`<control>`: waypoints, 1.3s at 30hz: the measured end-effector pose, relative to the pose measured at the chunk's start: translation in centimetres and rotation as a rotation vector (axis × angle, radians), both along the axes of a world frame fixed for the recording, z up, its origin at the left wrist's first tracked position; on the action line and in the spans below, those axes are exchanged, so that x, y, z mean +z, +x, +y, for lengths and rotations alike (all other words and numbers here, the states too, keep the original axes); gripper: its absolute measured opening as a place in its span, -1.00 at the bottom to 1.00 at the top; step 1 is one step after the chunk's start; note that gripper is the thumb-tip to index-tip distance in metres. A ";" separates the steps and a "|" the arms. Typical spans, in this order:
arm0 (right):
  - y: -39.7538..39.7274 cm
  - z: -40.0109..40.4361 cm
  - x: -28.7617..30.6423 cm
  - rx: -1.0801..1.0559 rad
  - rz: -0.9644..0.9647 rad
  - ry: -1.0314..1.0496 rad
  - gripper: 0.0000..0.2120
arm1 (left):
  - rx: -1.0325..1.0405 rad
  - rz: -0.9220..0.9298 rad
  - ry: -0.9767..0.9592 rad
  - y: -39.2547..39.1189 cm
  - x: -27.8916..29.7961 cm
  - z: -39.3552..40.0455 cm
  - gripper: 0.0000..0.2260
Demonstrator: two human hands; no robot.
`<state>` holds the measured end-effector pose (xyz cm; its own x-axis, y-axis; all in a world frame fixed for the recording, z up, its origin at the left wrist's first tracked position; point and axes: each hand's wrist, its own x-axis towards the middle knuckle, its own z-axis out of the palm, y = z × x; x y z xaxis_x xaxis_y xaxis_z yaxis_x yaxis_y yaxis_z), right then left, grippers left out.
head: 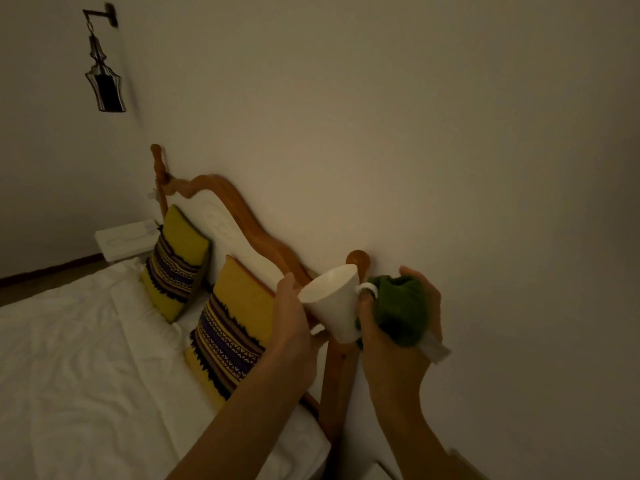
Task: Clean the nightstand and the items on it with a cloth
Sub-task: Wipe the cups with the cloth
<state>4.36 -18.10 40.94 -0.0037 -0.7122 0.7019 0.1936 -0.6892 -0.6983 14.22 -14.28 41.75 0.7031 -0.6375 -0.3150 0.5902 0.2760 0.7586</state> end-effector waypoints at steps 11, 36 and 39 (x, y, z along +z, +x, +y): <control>-1.0 3.1 0.5 0.452 0.097 0.306 -0.76 | 0.135 -0.084 -0.192 0.2 1.8 1.6 -0.63; 2.7 3.0 -2.1 0.494 -0.207 0.852 -0.35 | -0.104 -0.410 0.151 0.6 0.9 3.5 -0.67; 2.7 2.7 -1.9 0.394 -0.155 0.740 -0.61 | -0.255 -0.506 0.058 0.2 0.6 4.5 -0.40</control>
<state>7.06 -15.42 39.02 0.2833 -0.9567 0.0671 0.4539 0.0721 -0.8881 14.40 -9.78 42.36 0.6017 -0.7985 -0.0189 0.1919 0.1215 0.9739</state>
